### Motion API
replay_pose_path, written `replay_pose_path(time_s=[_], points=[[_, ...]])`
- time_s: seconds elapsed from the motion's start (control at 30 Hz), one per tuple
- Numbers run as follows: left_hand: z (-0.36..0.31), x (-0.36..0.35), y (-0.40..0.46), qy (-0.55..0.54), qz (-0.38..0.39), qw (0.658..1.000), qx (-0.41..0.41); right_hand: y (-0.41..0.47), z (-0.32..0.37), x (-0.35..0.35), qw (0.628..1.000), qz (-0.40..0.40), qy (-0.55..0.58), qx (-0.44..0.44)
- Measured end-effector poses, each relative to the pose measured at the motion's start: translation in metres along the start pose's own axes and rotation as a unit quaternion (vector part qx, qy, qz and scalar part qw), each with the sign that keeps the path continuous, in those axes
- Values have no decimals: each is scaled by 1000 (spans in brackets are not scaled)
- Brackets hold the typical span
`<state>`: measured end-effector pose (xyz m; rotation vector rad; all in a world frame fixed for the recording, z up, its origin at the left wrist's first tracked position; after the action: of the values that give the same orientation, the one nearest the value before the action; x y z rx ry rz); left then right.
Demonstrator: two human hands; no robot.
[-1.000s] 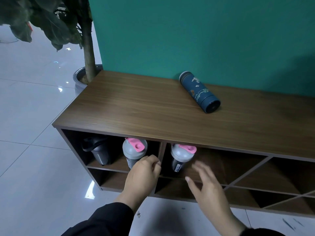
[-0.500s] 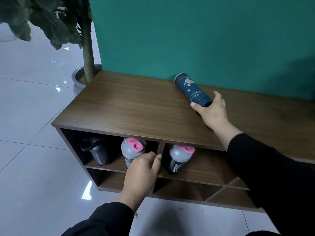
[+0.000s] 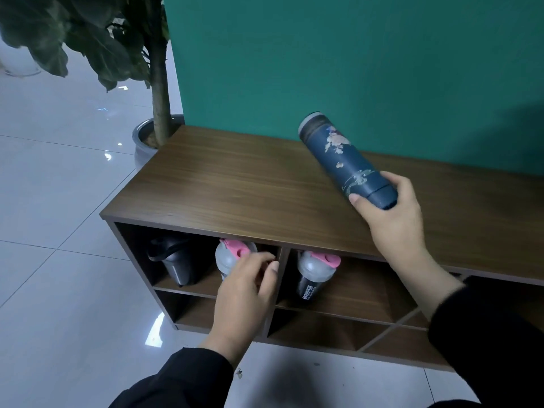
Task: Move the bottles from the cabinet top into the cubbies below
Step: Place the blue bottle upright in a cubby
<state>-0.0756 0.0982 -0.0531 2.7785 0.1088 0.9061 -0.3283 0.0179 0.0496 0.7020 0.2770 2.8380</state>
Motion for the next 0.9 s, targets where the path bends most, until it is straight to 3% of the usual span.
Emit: replay_pose_path(time_s=[0.1, 0.17, 0.23, 0.3, 0.37, 0.43, 0.53, 0.67, 0.77, 0.9], points=[[-23, 29, -12, -16, -108, 989, -102, -57, 25, 27, 995, 98, 0, 16], [-45, 41, -26, 33, -149, 967, -205, -93, 37, 46, 986, 164, -11, 13], [-65, 33, -40, 97, -96, 948, -287, -126, 35, 58, 976, 213, -43, -4], [-73, 0, -51, 175, 19, 932, -316, -152, 26, 62, 968, 236, -76, -25], [-71, -37, -60, 230, 125, 920, -291, -168, 12, 59, 962, 253, -95, -43], [-64, -62, -64, 248, 182, 922, -234, -177, -1, 52, 964, 244, -90, -51], [-57, -78, -60, 193, 226, 942, -155, -185, -33, 40, 982, 148, 48, -108], [-48, -104, -58, 128, 311, 939, -68, -191, -86, 12, 958, 66, 197, -197], [-39, -124, -52, 62, 379, 923, 10, -176, -114, 10, 957, 42, 186, -220], [-10, -134, -45, 156, 422, 891, 62, -146, -142, 22, 965, 59, 119, -226]])
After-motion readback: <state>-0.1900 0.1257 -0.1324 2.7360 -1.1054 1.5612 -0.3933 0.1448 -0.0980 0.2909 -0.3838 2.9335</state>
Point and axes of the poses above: each hand's wrist, its own y-axis towards the middle knuckle, its own x-axis out of the back of the hand, z = x × y, the point moved 6 cm from there along y, towards the middle knuckle, and after that the axes turned 11 degrees about z, right-handed, at the moved point
